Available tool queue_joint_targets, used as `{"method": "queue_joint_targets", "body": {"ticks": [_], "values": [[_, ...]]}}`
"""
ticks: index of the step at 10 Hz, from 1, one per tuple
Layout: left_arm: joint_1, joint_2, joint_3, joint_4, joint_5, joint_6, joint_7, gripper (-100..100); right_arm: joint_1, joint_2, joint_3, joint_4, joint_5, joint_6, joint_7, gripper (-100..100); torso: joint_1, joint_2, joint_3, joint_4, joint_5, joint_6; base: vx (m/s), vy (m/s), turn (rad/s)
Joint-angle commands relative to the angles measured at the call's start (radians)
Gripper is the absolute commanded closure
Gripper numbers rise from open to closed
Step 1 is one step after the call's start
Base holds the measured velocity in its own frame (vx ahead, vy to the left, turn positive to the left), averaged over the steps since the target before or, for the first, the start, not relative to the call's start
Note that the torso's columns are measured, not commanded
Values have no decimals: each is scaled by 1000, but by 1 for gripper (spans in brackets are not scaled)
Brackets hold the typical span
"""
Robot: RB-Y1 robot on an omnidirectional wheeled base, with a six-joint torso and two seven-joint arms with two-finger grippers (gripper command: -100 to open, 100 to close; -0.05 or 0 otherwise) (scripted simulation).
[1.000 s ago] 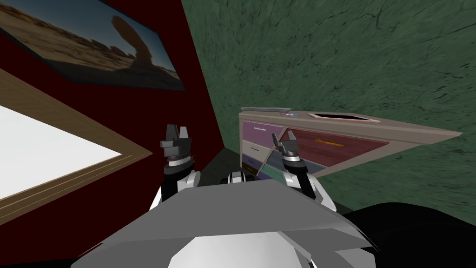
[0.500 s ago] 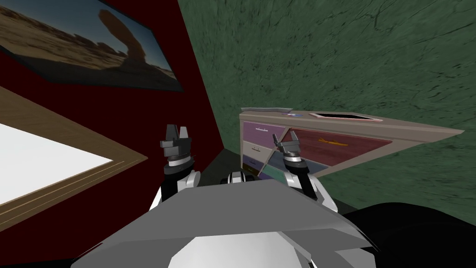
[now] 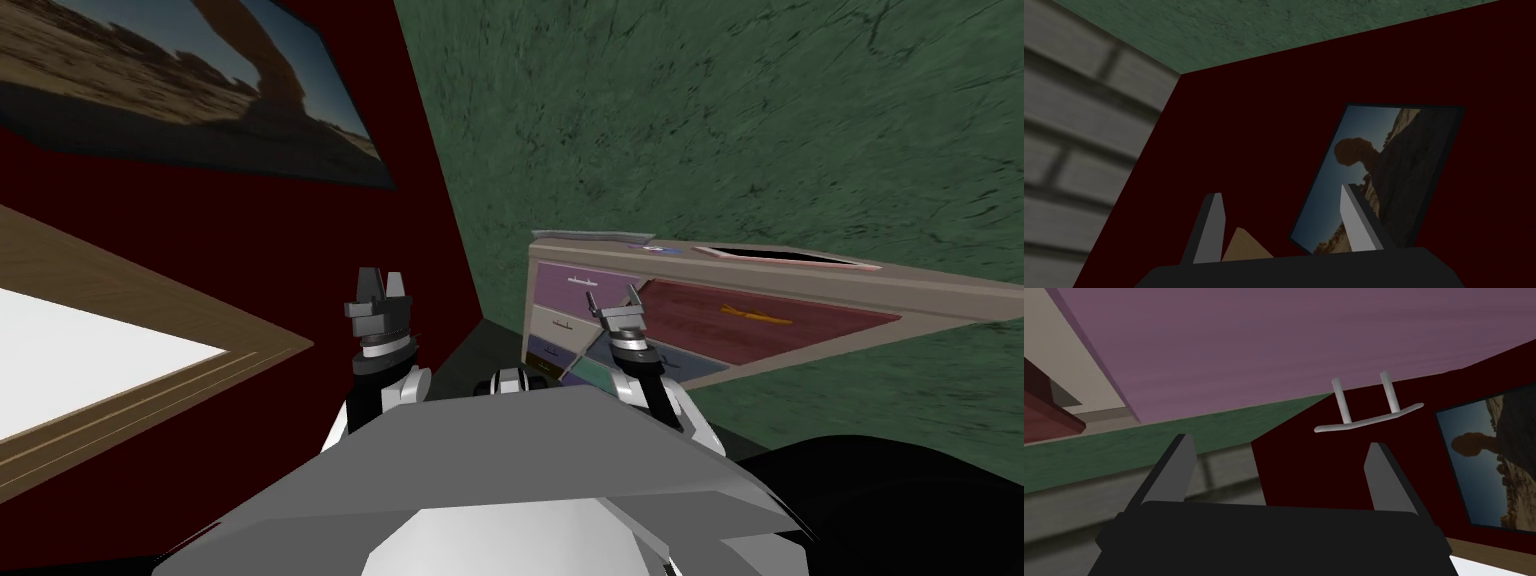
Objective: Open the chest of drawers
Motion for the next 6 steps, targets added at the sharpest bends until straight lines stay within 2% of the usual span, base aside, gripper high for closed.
{"method": "queue_joint_targets", "body": {"ticks": [1, 6], "values": [[0, 0, 0, 0, 0, 0, 0, 0, -1, 10, -10, 12, 7, -3, 65, -100, -5, 3, 2, 1, -2, 1, 48, 66, -31], [0, 0, 0, 0, 0, 0, 0, 0, -1, 58, -36, 40, 21, -17, 195, -100, -2, 3, 2, 1, 0, 1, 35, 52, -52]]}}
